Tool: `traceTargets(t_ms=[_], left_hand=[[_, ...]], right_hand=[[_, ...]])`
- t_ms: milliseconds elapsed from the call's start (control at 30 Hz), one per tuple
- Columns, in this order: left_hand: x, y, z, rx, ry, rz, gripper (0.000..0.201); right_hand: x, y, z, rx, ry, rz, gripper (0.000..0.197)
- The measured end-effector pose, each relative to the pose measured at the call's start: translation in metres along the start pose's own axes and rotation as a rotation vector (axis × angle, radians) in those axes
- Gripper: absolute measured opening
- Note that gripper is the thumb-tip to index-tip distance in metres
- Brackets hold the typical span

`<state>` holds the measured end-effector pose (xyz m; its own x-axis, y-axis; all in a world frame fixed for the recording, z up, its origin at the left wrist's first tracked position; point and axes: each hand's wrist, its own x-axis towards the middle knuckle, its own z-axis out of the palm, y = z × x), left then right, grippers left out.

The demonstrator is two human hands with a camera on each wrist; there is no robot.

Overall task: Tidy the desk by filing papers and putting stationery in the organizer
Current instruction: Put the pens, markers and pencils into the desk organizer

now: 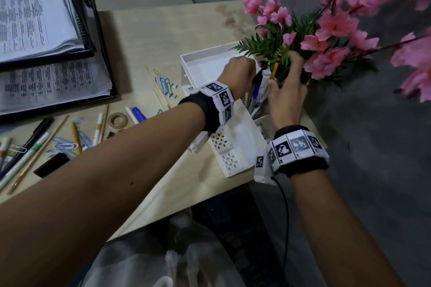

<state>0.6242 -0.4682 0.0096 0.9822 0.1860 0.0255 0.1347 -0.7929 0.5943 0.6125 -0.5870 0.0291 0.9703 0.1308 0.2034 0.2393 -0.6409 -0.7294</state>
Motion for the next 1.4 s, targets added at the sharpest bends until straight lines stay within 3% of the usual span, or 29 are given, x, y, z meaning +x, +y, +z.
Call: traceTargets(t_ms=[100, 267, 367, 467, 567, 667, 800, 900, 967, 1100, 1200, 1267, 1400], left_hand=[[0.004, 0.005, -0.003, -0.064, 0.055, -0.025, 0.025], [-0.001, 0.003, -0.019, -0.273, 0.068, -0.03, 0.032], [-0.02, -0.013, -0.035, -0.436, 0.093, -0.099, 0.03], [-0.052, -0.044, -0.05, -0.679, 0.206, -0.212, 0.025], [-0.094, -0.087, -0.062, -0.906, 0.355, -0.43, 0.035], [-0.144, -0.132, -0.072, -1.01, 0.465, -0.654, 0.034], [-0.195, -0.174, -0.08, -0.991, 0.506, -0.832, 0.033], [-0.216, -0.189, -0.084, -1.016, 0.49, -0.886, 0.032], [-0.221, -0.193, -0.082, -1.028, 0.459, -0.902, 0.033], [-0.216, -0.181, -0.078, -1.196, 0.316, -0.886, 0.02], [-0.21, -0.167, -0.077, -1.231, 0.203, -0.844, 0.021], [-0.206, -0.167, -0.08, -1.272, 0.285, -0.85, 0.021], [-0.213, -0.187, -0.089, -1.206, 0.443, -0.928, 0.025]], right_hand=[[0.005, 0.009, 0.011, -0.166, -0.073, -0.06, 0.04], [-0.004, 0.017, 0.02, -0.331, -0.191, -0.131, 0.062], [-0.01, 0.008, 0.02, -0.261, -0.129, -0.111, 0.062], [-0.027, -0.022, 0.03, -0.265, -0.08, -0.19, 0.058], [-0.059, -0.055, 0.06, -0.256, -0.352, -0.258, 0.039], [-0.094, -0.07, 0.095, -0.314, -0.686, -0.185, 0.026], [-0.121, -0.061, 0.122, -0.506, -0.898, -0.068, 0.026], [-0.13, -0.057, 0.129, -0.561, -0.891, -0.085, 0.028], [-0.133, -0.057, 0.128, -0.534, -0.86, -0.091, 0.018], [-0.138, -0.066, 0.126, -0.18, -0.794, 0.017, 0.009], [-0.146, -0.083, 0.13, 0.012, -0.948, -0.002, 0.007], [-0.144, -0.09, 0.134, 0.048, -0.996, -0.002, 0.009], [-0.128, -0.084, 0.154, -0.137, -0.773, 0.078, 0.042]])
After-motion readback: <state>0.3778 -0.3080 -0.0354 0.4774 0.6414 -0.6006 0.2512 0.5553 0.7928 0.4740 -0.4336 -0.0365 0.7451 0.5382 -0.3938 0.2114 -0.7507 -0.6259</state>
